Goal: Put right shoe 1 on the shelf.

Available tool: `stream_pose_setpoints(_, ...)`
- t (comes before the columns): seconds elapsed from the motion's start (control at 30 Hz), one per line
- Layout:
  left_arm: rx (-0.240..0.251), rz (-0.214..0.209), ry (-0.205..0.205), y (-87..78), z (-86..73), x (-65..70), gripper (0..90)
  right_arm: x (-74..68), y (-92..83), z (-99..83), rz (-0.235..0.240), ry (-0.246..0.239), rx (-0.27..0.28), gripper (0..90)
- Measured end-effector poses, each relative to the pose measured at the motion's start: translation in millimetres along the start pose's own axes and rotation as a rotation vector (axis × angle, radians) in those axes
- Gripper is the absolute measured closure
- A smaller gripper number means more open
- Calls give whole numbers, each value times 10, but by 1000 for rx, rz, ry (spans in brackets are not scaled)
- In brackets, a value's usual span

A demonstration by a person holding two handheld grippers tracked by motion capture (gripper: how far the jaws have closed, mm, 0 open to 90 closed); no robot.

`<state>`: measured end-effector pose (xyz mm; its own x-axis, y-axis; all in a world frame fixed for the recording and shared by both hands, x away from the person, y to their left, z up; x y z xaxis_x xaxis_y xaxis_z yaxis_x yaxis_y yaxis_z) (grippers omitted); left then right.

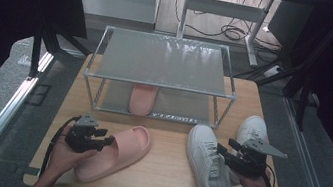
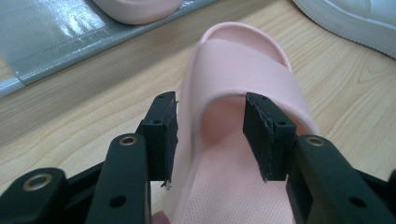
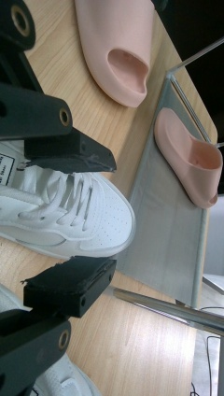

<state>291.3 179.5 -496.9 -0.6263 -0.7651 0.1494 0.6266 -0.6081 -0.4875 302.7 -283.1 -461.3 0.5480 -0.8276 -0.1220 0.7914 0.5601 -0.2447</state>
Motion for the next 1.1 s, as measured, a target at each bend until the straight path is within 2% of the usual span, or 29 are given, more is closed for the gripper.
stream_pose_setpoints(0.13,-12,4,0,8,-39,-8,561,23,12,-15,-3,4,-5,469)
stream_pose_setpoints(0.33,-57,10,15,168,-98,6,581,15,8,-6,-2,2,-2,468)
stream_pose_setpoints(0.47,-74,3,16,271,-112,11,642,14,3,-3,-1,2,-3,468)
stream_pose_setpoints(0.6,-85,31,19,334,-113,4,713,23,11,-14,-2,2,-7,469)
stream_pose_setpoints(0.7,-78,53,6,353,-114,-7,825,12,17,-15,2,0,-8,468)
stream_pose_setpoints(0.93,-72,83,9,401,-74,46,851,17,15,-13,0,0,-6,469)
stream_pose_setpoints(1.1,-40,80,3,458,65,118,849,20,13,-12,-1,2,-6,468)
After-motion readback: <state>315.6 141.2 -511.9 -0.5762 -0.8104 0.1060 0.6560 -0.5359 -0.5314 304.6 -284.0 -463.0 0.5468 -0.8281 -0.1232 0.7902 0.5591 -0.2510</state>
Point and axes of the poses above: each handheld gripper's, and its own axes: y roughly forward along the jaws, z roughly out of its top, x roughly to its right, the point moved 3 cm from there along y, roughly forward along the jaws, and after that the axes turned 14 degrees about x, right-handed, at the moved point
